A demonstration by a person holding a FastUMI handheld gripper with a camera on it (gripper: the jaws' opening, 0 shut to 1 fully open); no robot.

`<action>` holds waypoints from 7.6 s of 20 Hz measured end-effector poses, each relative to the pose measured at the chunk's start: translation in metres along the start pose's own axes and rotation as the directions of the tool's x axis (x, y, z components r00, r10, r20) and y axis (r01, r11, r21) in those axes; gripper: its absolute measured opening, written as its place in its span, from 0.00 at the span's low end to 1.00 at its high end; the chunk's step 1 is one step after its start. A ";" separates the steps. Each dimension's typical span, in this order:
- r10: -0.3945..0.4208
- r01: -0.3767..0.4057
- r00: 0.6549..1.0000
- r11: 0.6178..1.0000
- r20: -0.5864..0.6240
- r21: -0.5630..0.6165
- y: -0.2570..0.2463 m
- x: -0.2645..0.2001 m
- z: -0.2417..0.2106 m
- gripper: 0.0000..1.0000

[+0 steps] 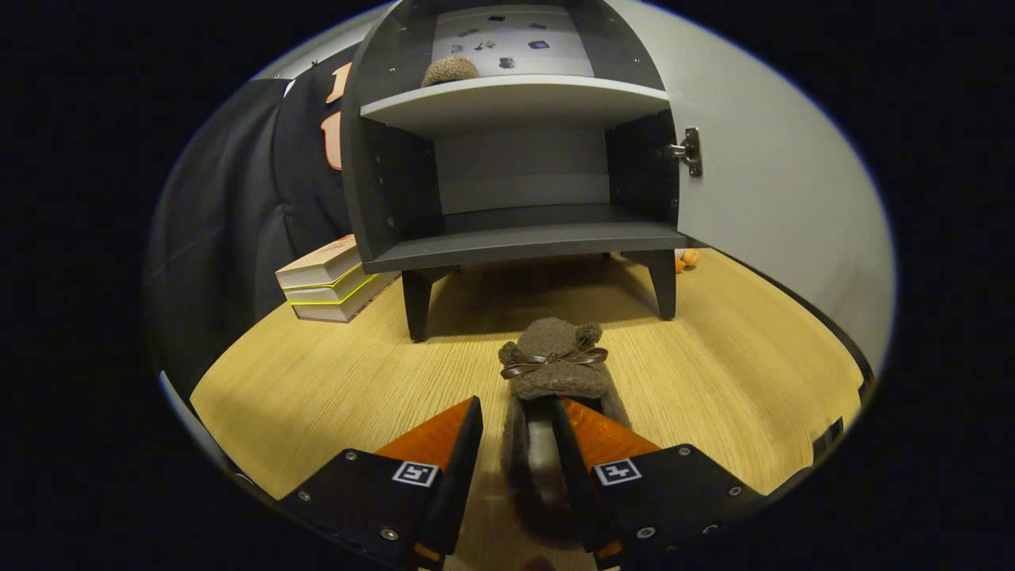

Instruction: Open the shoe cabinet door, grab the shoes and put them into the shoe cabinet, then close the shoe cabinet door.

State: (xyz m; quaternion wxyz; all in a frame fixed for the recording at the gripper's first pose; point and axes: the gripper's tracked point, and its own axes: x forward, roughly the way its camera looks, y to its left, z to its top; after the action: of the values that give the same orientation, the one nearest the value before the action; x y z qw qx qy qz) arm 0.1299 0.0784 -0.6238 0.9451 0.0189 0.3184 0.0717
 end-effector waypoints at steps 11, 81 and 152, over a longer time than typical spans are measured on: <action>-0.046 0.052 0.998 0.993 -0.052 0.108 -0.008 0.048 0.002 0.21; 0.014 -0.012 0.999 0.999 0.041 -0.041 -0.006 0.122 0.426 0.49; -0.019 0.017 0.917 1.000 0.398 0.010 -0.233 -0.386 0.342 0.93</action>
State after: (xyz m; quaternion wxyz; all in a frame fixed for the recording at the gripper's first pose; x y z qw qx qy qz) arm 0.0618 -0.2058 -0.1396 0.9906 0.0332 0.1201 0.0566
